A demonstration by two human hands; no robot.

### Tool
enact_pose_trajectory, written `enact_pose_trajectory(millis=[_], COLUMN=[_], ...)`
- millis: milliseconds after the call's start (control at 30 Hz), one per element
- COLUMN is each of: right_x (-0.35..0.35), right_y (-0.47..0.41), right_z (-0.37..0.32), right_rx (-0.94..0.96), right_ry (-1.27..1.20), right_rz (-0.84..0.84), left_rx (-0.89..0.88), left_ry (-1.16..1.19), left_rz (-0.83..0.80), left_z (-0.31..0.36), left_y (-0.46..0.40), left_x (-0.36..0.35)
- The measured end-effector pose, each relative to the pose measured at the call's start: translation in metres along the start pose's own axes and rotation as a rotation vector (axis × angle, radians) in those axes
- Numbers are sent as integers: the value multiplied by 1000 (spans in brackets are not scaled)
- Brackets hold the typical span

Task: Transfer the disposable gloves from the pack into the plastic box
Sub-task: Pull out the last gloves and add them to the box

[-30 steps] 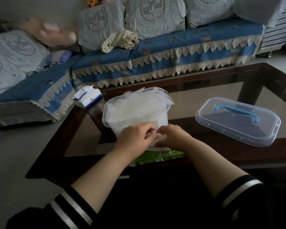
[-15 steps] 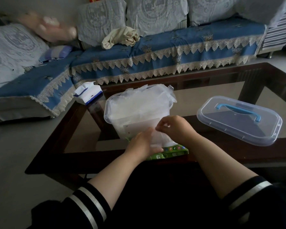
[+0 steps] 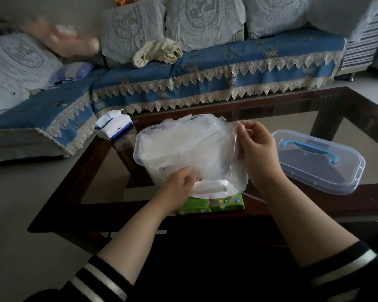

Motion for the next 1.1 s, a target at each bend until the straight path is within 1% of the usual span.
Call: enact_pose_trajectory(millis=[33,100,133,167,200,233,300,367,434,534,600,734,834,900,967,1100], right_x=[-1,-1,-1,-1,0,1,3,7,13,21,26,36,36,34,31,28], right_y=[0,2,2,2,3,2,2,-1,-6,-15,-20,-24,-28,-30,-31,-32], right_z=[0,-1,-1,-1,-1,-2,-4,-5,-4,1,3,8,13,17,20,24], right_rx=[-7,-30,-42,-52,-56,-50,-23,7,22,55,80,89,77,59,44,21], right_ry=[-11,15,54,97,132,154,182,202,188,234,305,347,403,440,470,503], right_rz=[-15,-77,-116,-150,-172,-179,-154,-92,-34,26,83,172,161,130,103,63], left_rx=[18,89,117,131,114,84,1,-97,-194,-269,-259,-180,-68,-28,-8,21], left_ry=[242,690,845,938,939,879,610,364,236,145,138,137,113,50,-24,-163], left_rz=[25,-17,-49,-80,-95,-89,-27,78,149,175,194,249,321,360,350,238], left_z=[6,19,26,35,43,54,70,82,92,105,112,102,74,53,36,11], left_y=[3,5,5,5,3,1,-6,-14,-25,-48,-67,-101,-116,-120,-121,-116], left_x=[1,1,3,6,9,10,11,12,15,30,47,80,97,102,103,102])
Point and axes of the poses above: each hand's wrist, its own y-axis away from the middle knuckle, its own x-axis out of the back of the hand, z = x × y, the point moved 4 cm from there along -y, towards the middle knuckle, and after that the axes turned 8 degrees about -x, right-handed, at the moved point
